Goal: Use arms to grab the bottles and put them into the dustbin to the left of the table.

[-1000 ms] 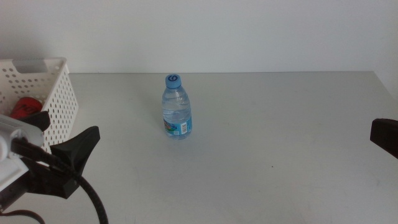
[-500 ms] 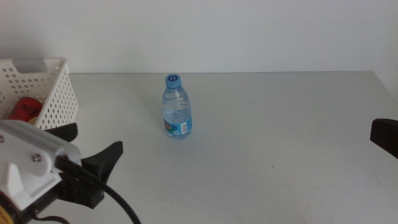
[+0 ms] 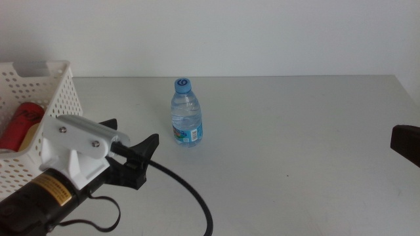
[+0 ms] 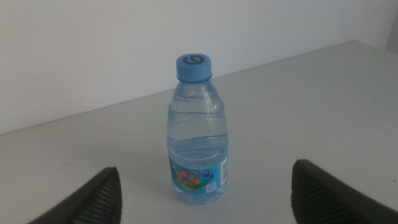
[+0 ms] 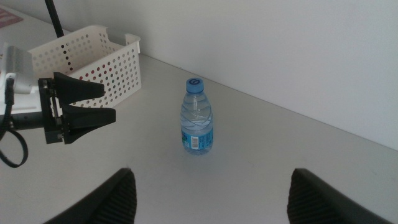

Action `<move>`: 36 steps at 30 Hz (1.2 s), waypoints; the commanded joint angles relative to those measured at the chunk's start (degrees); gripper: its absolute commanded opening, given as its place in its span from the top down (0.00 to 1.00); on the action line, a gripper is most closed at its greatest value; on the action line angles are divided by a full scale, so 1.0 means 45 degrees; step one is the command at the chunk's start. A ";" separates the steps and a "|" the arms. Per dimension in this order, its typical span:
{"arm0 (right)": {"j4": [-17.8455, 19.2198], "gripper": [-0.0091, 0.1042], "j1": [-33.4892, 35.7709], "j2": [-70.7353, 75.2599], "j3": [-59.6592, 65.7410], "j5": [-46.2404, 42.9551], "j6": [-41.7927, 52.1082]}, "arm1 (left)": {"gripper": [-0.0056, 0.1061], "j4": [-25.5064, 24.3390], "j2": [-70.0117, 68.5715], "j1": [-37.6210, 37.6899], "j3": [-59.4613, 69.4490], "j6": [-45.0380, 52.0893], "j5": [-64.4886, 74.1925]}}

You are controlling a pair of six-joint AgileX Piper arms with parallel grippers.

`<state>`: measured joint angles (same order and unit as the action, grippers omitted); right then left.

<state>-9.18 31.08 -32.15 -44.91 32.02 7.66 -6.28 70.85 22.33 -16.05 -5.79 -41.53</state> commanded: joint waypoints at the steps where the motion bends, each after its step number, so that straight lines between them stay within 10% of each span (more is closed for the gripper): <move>1: 0.0021 0.38 0.0005 -0.0017 -0.0287 -0.1008 0.0189 | 0.11 0.0439 0.0350 0.0092 -0.0786 0.0130 -0.1264; 36: 0.0021 0.38 0.0005 -0.0017 -0.0287 -0.1008 0.0189 | 0.11 -0.0244 0.8022 0.0092 -0.7112 -0.0465 -0.2356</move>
<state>-9.18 31.08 -32.15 -44.91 32.02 7.66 -7.77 108.77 22.33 -45.95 -6.90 -47.13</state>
